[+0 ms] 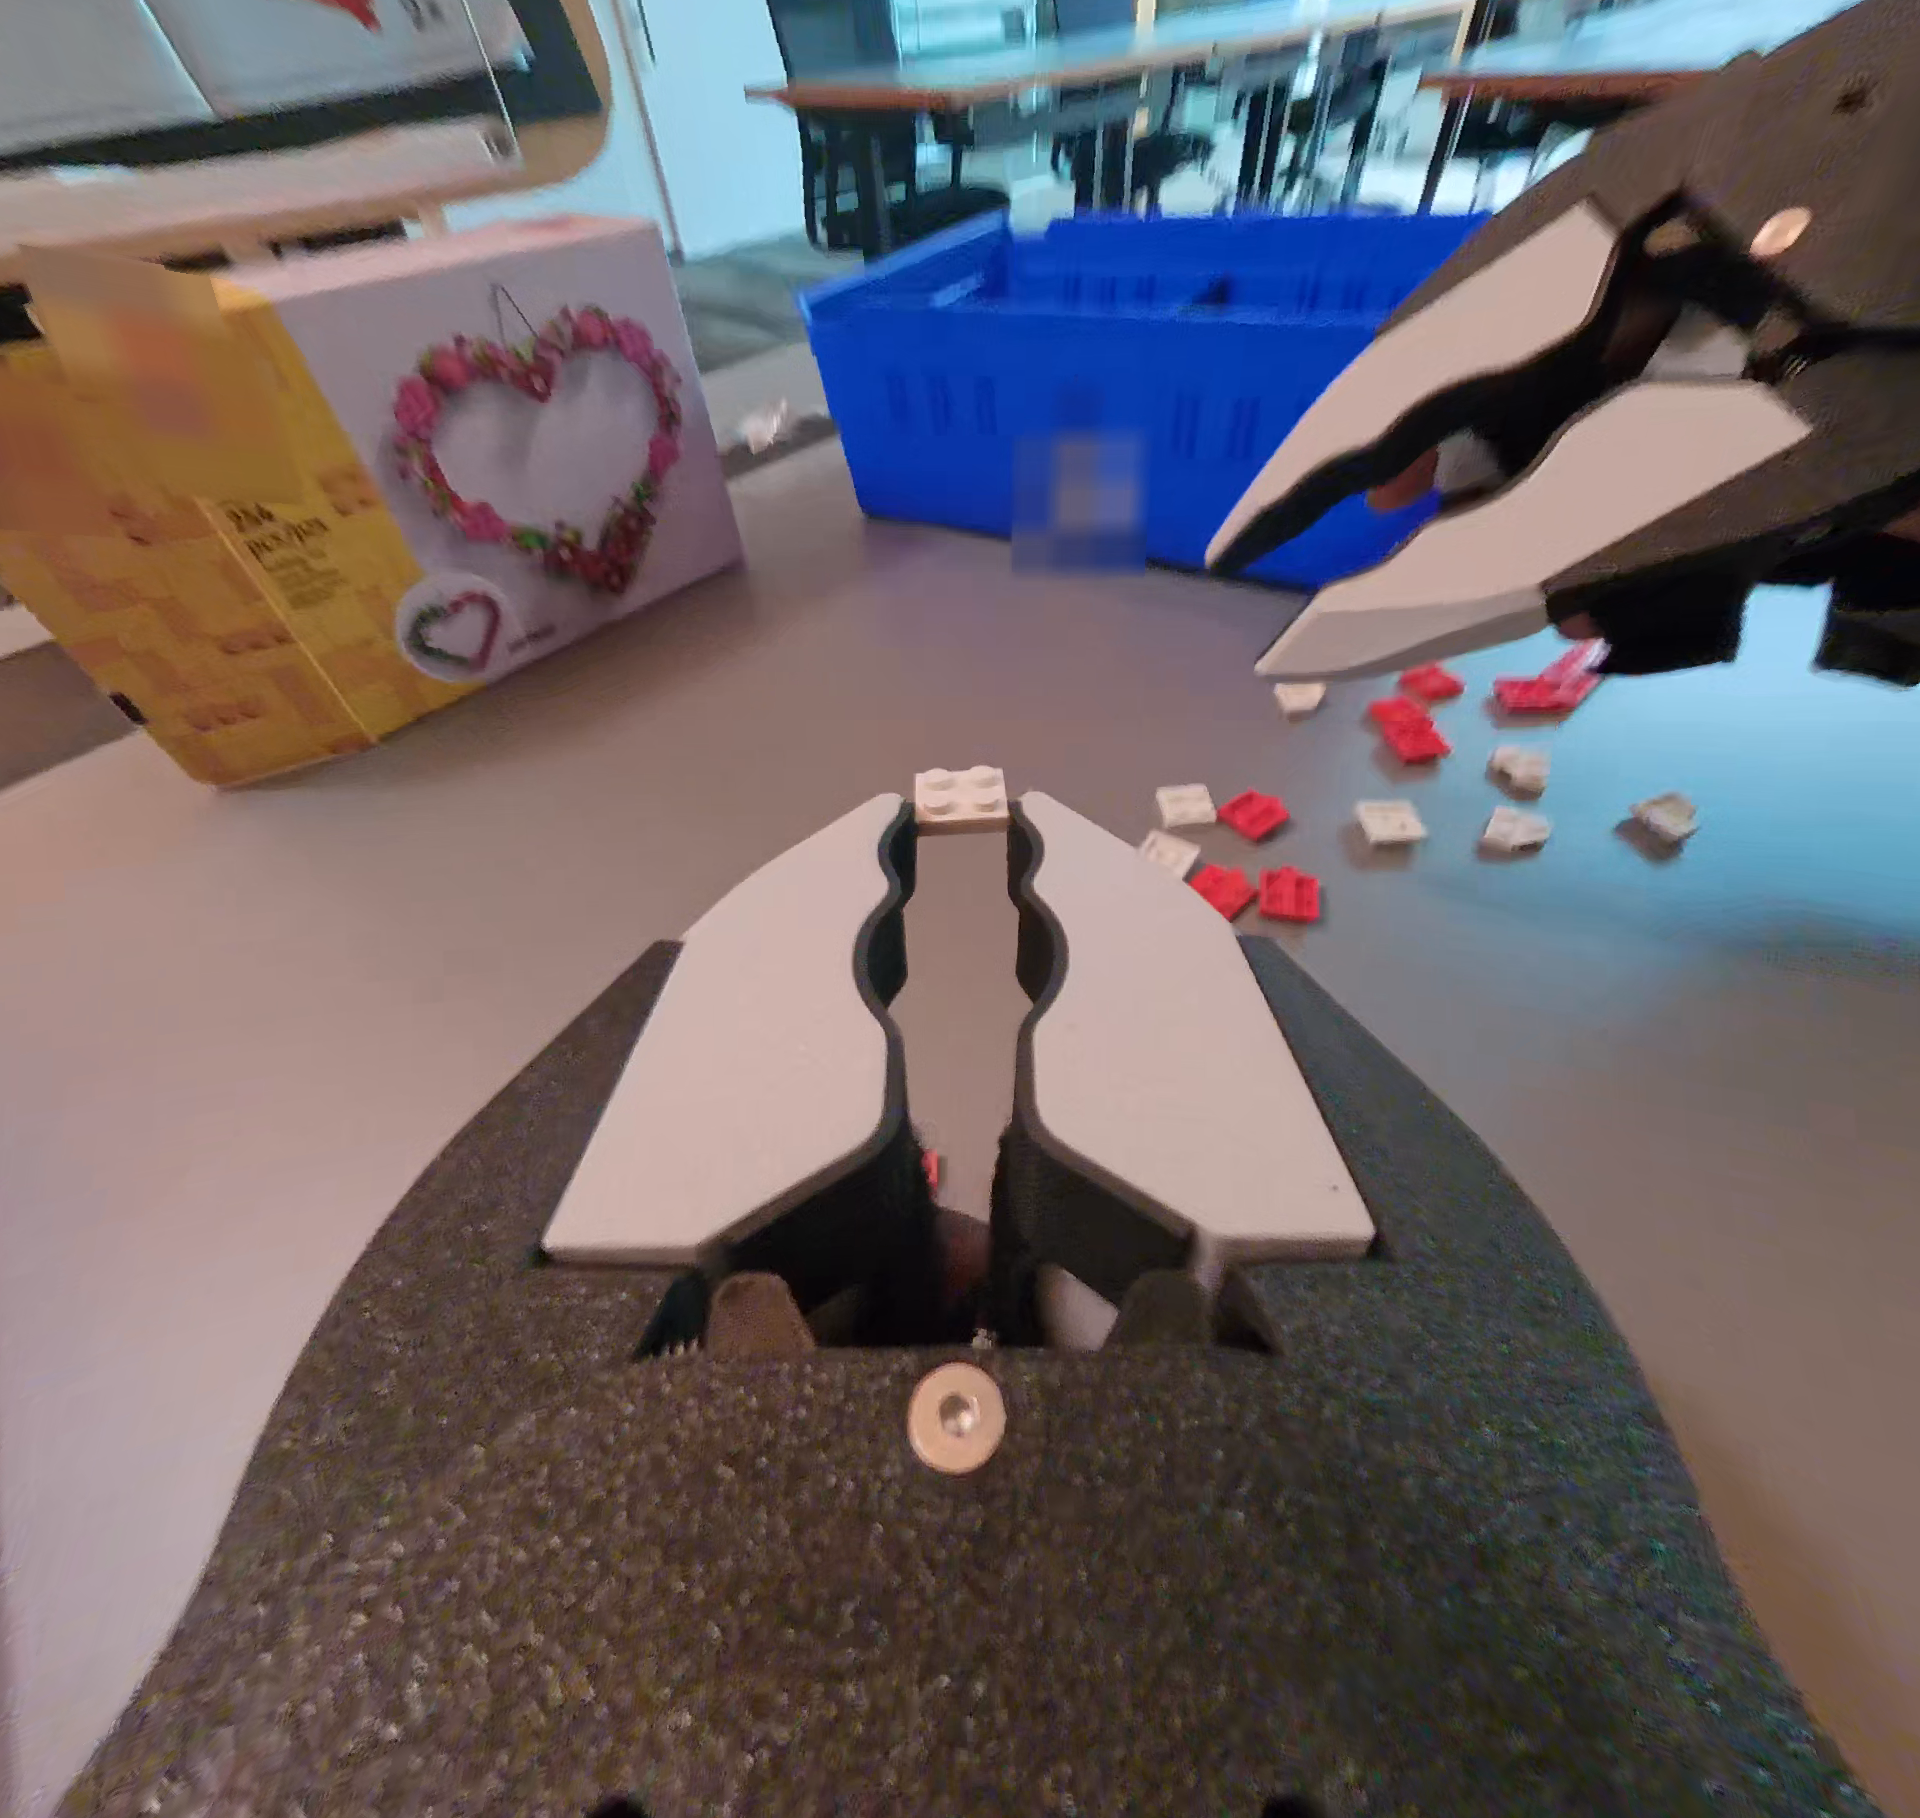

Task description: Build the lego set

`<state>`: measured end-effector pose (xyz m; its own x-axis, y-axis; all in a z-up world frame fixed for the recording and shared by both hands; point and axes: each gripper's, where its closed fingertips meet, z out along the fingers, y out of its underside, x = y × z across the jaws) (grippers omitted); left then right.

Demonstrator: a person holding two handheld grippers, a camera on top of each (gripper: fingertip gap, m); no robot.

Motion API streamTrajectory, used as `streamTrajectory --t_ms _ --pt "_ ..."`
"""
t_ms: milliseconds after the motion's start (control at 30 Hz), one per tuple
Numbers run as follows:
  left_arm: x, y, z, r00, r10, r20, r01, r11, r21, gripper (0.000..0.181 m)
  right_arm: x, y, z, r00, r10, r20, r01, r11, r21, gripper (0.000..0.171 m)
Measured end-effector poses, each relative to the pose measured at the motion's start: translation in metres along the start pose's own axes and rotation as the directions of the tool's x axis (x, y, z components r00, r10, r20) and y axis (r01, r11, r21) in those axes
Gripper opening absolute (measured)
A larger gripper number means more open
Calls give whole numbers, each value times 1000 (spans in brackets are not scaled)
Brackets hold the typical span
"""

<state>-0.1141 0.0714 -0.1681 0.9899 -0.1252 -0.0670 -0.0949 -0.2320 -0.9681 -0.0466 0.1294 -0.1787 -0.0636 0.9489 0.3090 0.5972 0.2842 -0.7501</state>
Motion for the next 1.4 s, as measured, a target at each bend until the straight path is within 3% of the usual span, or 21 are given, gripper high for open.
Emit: streamTrajectory --t_ms 133,433,1400 --pt "3 27 11 998 60 13 -57 987 -151 15 -9 3 9 999 6 38 -5 1000 -14 28" --pt "13 54 17 996 90 -20 -91 950 -299 16 -27 16 25 994 -7 108 16 997 -76 28" --pt "22 74 16 992 76 -96 -110 903 -416 16 -22 30 27 995 10 102 6 989 -148 34"
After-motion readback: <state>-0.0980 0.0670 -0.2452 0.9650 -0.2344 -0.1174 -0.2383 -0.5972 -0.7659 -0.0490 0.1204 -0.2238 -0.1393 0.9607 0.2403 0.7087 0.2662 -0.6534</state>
